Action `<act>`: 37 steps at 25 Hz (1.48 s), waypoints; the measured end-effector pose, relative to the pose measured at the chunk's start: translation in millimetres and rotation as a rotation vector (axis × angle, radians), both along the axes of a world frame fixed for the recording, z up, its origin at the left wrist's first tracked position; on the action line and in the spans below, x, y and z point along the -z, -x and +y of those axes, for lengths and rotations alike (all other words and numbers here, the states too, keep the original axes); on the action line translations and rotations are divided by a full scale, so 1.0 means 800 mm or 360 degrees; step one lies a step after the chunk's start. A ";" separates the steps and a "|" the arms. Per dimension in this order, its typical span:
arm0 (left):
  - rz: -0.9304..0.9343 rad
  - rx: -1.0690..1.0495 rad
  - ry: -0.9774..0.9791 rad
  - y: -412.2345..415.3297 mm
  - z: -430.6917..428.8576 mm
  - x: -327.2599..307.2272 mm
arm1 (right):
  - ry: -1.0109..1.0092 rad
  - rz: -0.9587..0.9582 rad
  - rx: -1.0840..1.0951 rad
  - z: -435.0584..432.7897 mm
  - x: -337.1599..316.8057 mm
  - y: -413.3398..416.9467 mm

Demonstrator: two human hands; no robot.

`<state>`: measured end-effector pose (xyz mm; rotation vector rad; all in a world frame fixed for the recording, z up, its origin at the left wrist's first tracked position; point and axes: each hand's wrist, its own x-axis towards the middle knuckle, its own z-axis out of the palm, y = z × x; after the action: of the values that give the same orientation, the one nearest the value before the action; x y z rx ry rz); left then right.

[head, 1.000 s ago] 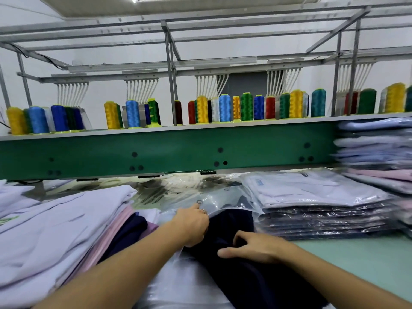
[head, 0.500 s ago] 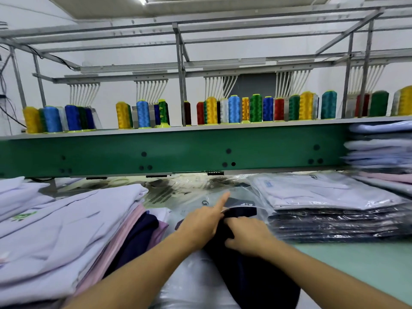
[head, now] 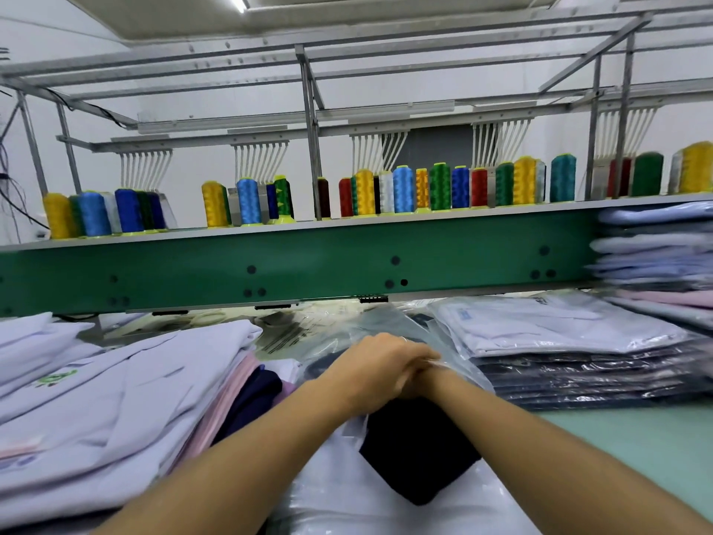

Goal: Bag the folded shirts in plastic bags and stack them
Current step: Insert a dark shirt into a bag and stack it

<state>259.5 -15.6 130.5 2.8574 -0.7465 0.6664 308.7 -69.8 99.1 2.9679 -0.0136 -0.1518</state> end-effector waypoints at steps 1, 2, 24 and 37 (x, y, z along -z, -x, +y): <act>0.0008 -0.0129 0.0008 0.006 0.005 0.004 | -0.0078 -0.0110 -0.0001 -0.012 -0.002 -0.009; 0.0085 -0.0295 0.0017 0.011 0.012 0.011 | -0.0114 -0.0353 -0.0039 -0.016 -0.004 -0.017; 0.0985 -0.0640 0.0315 0.034 0.055 0.037 | -0.0677 -0.0312 -0.0778 0.013 0.035 -0.069; 0.1036 -0.0785 0.0028 0.032 0.050 0.052 | -0.0960 0.0037 -0.0785 -0.081 0.048 -0.085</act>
<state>233.5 24.4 88.9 2.9599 0.0595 -0.2412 376.4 -134.5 60.4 3.4270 0.9089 -0.1421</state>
